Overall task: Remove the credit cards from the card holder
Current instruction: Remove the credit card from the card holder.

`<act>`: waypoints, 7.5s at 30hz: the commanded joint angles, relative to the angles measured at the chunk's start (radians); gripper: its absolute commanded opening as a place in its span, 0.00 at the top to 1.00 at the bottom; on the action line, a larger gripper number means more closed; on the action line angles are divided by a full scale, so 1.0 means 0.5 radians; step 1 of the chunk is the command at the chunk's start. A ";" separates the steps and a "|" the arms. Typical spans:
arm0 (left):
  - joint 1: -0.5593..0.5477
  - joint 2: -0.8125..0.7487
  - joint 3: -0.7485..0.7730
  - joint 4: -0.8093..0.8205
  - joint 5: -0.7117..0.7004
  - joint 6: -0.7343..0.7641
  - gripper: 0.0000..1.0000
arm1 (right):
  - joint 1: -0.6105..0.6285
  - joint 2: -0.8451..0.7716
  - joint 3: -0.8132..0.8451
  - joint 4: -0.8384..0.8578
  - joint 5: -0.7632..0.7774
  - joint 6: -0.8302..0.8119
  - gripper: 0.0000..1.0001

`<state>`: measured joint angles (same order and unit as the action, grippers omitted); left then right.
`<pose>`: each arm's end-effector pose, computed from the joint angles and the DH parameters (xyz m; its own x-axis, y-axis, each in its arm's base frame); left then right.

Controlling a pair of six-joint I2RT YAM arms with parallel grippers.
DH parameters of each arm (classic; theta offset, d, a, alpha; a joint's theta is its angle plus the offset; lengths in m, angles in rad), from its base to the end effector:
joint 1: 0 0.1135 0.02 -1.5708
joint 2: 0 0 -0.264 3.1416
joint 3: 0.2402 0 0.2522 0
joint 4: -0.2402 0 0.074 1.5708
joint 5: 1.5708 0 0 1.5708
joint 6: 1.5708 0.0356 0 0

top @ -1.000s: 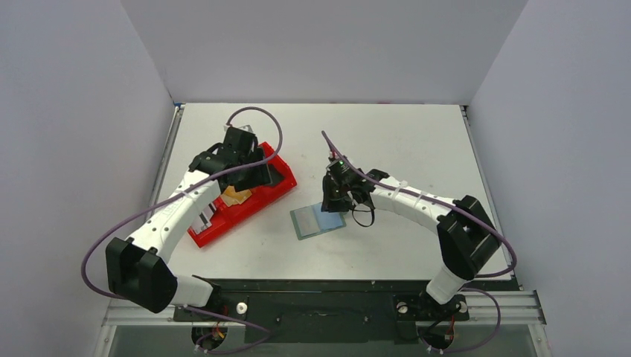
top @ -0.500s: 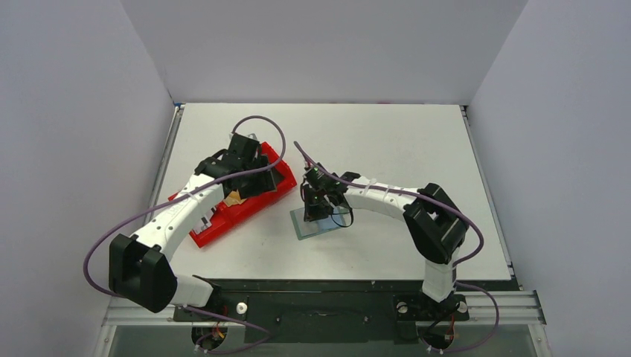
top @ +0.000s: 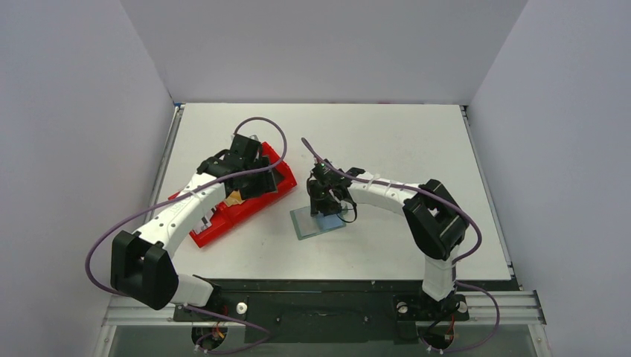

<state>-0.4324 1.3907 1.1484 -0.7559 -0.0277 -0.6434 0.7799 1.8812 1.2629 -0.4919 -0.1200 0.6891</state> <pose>0.2585 -0.1182 0.2806 -0.8537 -0.2665 -0.4475 -0.1336 0.9425 -0.3064 0.2698 0.2728 0.1738 -0.9595 -0.0611 -0.2749 -0.1631 0.9165 0.3654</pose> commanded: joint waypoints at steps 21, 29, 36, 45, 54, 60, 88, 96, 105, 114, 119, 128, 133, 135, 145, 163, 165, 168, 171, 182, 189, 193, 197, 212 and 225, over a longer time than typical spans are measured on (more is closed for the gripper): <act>0.021 -0.039 0.027 -0.015 -0.017 0.021 0.48 | 0.296 -0.120 0.250 -0.244 0.527 -0.087 0.52; 0.130 -0.108 -0.002 -0.047 -0.034 -0.010 0.48 | 0.328 0.029 0.331 -0.220 0.400 -0.109 0.49; 0.285 -0.185 -0.062 -0.028 0.048 -0.018 0.48 | 0.356 0.141 0.398 -0.218 0.370 -0.129 0.44; 0.371 -0.242 -0.143 0.020 0.131 -0.049 0.48 | 0.398 0.234 0.424 -0.253 0.419 -0.126 0.42; 0.377 -0.245 -0.152 0.031 0.155 -0.049 0.48 | 0.458 0.305 0.516 -0.414 0.663 -0.144 0.42; 0.377 -0.229 -0.158 0.045 0.174 -0.048 0.48 | 0.479 0.367 0.551 -0.465 0.683 -0.153 0.42; 0.235 -0.081 -0.213 0.136 0.377 -0.018 0.48 | 0.191 0.039 0.176 -0.004 -0.069 0.048 0.95; 0.077 0.060 -0.256 0.254 0.489 -0.084 0.48 | 0.052 -0.150 -0.087 0.333 -0.321 0.218 0.97; -0.045 0.241 -0.268 0.374 0.476 -0.150 0.57 | -0.101 -0.316 -0.374 0.662 -0.491 0.393 0.97; -0.124 0.436 -0.207 0.429 0.444 -0.136 0.61 | -0.162 -0.448 -0.478 0.527 -0.300 0.341 0.85; -0.196 0.561 -0.105 0.439 0.435 -0.131 0.64 | -0.170 -0.504 -0.544 0.517 -0.236 0.352 0.76; -0.301 0.718 0.053 0.435 0.428 -0.126 0.66 | -0.184 -0.599 -0.578 0.311 0.006 0.280 0.73; -0.321 0.743 0.112 0.407 0.405 -0.130 0.67 | -0.197 -0.681 -0.611 0.230 0.113 0.264 0.73; -0.304 0.724 0.107 0.374 0.357 -0.131 0.66 | -0.198 -0.699 -0.604 0.197 0.150 0.255 0.74; 0.002 0.403 -0.064 0.323 0.347 -0.068 0.66 | -0.043 -0.710 -0.268 -0.047 0.395 0.201 0.64; 0.404 -0.076 -0.305 0.233 0.454 0.013 0.66 | 0.297 0.211 0.635 -0.452 0.480 0.180 0.43; 0.424 -0.094 -0.318 0.237 0.476 0.023 0.66 | 0.310 0.267 0.668 -0.468 0.487 0.182 0.42; 0.443 -0.101 -0.320 0.233 0.498 0.041 0.66 | 0.330 0.337 0.723 -0.510 0.501 0.182 0.41; 0.453 -0.107 -0.320 0.233 0.514 0.054 0.66 | 0.336 0.409 0.777 -0.538 0.533 0.180 0.41; 0.461 -0.109 -0.328 0.244 0.551 0.066 0.66 | 0.342 0.525 0.832 -0.612 0.611 0.162 0.40; 0.458 -0.089 -0.329 0.265 0.568 0.060 0.66 | 0.359 0.556 0.794 -0.628 0.619 0.153 0.42; 0.457 -0.078 -0.330 0.272 0.577 0.062 0.66 | 0.358 0.549 0.743 -0.594 0.595 0.147 0.52; 0.445 -0.053 -0.341 0.278 0.600 0.062 0.66 | 0.340 0.492 0.660 -0.513 0.513 0.151 0.70; 0.230 0.097 -0.315 0.334 0.603 0.015 0.66 | 0.225 0.132 0.368 -0.119 0.209 0.204 1.00; 0.067 0.330 -0.310 0.485 0.609 -0.078 0.66 | 0.094 -0.025 0.095 0.164 -0.011 0.298 1.00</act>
<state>-0.3889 1.5368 0.9710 -0.5793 0.2604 -0.6605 0.8570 1.9476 1.3598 -0.5064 -0.0708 0.8032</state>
